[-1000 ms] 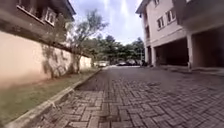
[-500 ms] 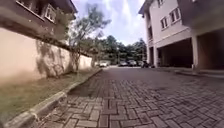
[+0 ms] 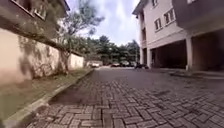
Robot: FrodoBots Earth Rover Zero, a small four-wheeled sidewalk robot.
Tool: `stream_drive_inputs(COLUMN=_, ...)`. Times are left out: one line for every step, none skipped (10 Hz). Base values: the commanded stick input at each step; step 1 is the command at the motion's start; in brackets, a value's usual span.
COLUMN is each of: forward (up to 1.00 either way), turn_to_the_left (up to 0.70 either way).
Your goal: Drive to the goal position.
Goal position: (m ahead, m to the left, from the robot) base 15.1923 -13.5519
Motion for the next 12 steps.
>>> stream_drive_inputs(forward=0.7, turn_to_the_left=0.03)
stream_drive_inputs(forward=0.7, turn_to_the_left=0.03)
stream_drive_inputs(forward=0.7, turn_to_the_left=0.03)
stream_drive_inputs(forward=0.7, turn_to_the_left=0.03)
stream_drive_inputs(forward=0.7, turn_to_the_left=0.03)
stream_drive_inputs(forward=0.7, turn_to_the_left=0.03)
stream_drive_inputs(forward=0.7, turn_to_the_left=0.03)
stream_drive_inputs(forward=0.7, turn_to_the_left=0.03)
stream_drive_inputs(forward=0.7, turn_to_the_left=0.03)
stream_drive_inputs(forward=0.7, turn_to_the_left=0.03)
stream_drive_inputs(forward=0.7, turn_to_the_left=0.03)
stream_drive_inputs(forward=0.7, turn_to_the_left=0.03)
